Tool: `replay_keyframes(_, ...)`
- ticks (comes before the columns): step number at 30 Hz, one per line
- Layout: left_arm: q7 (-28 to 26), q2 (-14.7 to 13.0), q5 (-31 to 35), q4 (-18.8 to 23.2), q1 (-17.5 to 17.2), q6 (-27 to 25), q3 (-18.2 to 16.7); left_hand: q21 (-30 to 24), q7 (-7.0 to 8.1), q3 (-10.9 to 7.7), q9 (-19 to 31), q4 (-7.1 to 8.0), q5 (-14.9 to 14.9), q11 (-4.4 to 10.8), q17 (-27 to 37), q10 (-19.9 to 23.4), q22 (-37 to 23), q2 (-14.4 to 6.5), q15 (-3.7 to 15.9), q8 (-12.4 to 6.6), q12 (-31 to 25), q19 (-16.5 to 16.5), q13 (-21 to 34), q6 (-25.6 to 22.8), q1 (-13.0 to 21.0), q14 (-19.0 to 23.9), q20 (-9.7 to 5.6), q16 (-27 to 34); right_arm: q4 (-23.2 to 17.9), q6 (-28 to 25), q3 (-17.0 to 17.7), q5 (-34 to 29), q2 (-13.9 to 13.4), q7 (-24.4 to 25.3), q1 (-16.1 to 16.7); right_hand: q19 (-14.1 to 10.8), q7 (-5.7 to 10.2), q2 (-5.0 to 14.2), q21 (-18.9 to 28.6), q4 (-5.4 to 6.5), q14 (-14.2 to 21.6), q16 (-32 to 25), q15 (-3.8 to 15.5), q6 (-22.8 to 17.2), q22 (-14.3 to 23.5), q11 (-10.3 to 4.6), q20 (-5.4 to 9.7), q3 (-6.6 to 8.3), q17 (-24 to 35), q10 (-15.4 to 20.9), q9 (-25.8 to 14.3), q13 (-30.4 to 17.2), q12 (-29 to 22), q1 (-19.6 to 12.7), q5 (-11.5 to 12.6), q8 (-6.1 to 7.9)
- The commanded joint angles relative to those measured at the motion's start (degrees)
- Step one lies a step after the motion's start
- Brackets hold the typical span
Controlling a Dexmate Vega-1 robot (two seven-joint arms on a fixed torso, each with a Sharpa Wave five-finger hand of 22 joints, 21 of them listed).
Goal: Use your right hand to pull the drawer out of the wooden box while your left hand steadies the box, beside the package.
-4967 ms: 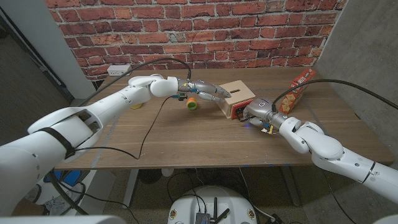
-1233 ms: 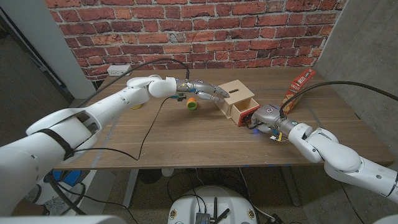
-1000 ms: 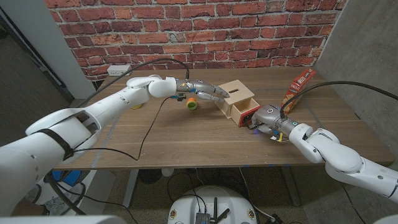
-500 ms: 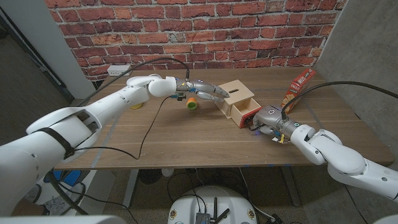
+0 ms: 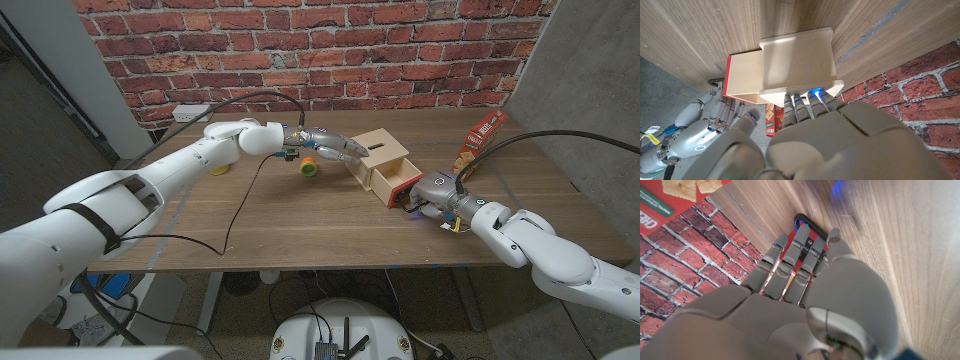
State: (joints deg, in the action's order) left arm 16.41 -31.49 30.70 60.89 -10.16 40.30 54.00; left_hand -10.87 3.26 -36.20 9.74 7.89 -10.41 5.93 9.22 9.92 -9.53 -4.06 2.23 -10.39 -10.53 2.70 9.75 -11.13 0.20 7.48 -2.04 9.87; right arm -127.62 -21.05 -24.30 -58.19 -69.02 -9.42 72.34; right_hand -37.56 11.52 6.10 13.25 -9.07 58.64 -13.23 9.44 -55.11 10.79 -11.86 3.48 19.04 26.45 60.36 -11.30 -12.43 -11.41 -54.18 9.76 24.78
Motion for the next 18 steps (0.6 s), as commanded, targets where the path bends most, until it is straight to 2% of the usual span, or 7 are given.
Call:
replay_keyframes(1, -0.5, -0.2, 0.4, 0.1, 0.1, -0.4, 0.1, 0.1, 0.06, -0.45, 0.1, -0.04, -0.5, 0.02, 0.3, 0.6, -0.1, -4.3, 4.64, 0.10, -0.3, 0.3, 0.1, -0.6, 0.7, 0.6, -9.99, 0.2, -0.9, -0.7, 0.9, 0.4, -1.5, -0.9, 1.4, -0.4, 0.13, 0.31, 0.2, -0.03, 0.4, -0.1, 4.15, -0.4, 0.1, -0.12, 7.84, 0.46, 0.1, 0.4, -0.1, -0.1, 0.2, 0.0, 0.2, 0.19)
replay_keyframes(18, -0.8, 0.3, 0.3, -1.1, 0.6, 0.1, 0.4, 0.1, -0.01, -0.77, 0.1, -0.42, -0.5, 0.05, 0.2, 0.8, -0.1, -4.4, 4.72, 0.08, -0.3, 0.5, 0.1, -0.7, 0.9, 0.8, -9.95, 0.2, -2.7, -3.2, 2.4, 0.7, -3.5, -1.6, 4.2, -0.4, 0.17, 0.29, 0.2, -0.01, 0.3, 0.0, 4.14, -0.3, 0.1, -0.07, 7.84, 0.51, 0.1, 0.4, -0.2, -0.1, 0.2, 0.2, 0.2, 0.14)
